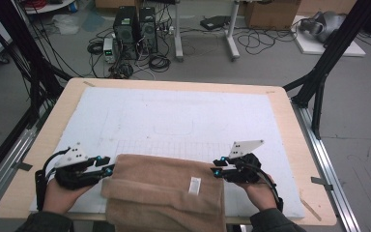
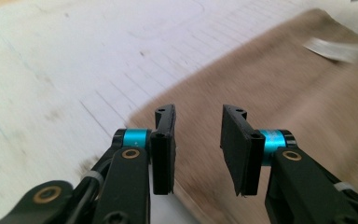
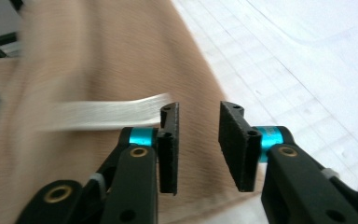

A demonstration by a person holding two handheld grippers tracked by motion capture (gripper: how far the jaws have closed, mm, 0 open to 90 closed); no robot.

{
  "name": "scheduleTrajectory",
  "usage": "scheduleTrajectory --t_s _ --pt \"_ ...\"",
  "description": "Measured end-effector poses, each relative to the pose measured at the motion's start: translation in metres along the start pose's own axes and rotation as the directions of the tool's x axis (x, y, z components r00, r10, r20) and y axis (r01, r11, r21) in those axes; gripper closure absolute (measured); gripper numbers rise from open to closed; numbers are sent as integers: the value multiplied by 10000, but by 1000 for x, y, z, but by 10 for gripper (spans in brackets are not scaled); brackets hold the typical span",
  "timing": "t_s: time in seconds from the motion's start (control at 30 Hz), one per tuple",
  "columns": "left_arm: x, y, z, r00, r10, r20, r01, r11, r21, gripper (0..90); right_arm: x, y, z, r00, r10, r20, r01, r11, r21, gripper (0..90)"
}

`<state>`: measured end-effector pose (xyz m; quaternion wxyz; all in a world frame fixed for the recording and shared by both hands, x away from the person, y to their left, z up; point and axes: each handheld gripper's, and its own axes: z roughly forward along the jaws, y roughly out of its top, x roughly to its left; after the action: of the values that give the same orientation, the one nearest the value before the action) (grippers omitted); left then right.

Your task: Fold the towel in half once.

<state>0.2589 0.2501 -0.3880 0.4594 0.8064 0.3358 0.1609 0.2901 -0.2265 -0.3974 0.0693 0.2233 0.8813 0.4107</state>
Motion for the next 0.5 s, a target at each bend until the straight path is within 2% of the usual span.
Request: scheduleTrajectory --t_s 0.07,0.13,0.2,0.33,0.43,0.47,0.5 --pt "9 5 13 9999 -140 -6 140 9999 99 603 -9 -5 7 9994 250 233 -255 9995 187 618" --pt "17 7 26 9997 -229 -59 231 9986 478 586 -15 -10 13 9988 421 255 -430 9985 347 588" --pt "22 4 39 9994 -293 -182 308 9953 917 553 -20 -17 18 9978 477 450 -506 9966 652 539" --pt "29 -4 61 9987 -423 -298 469 9837 1737 494 -27 -27 24 9957 831 421 -866 9923 884 480" --pt "30 -8 75 9988 -326 -362 404 9695 2418 454 -30 -32 27 9945 1029 220 -1043 9912 814 503" --pt "31 -9 77 9988 -376 -303 439 9683 2461 455 -29 -32 27 9946 1022 184 -1034 9915 793 534" --pt "32 -9 77 9986 -484 -192 515 9709 2338 470 -30 -32 28 9947 1026 50 -1027 9917 778 592"
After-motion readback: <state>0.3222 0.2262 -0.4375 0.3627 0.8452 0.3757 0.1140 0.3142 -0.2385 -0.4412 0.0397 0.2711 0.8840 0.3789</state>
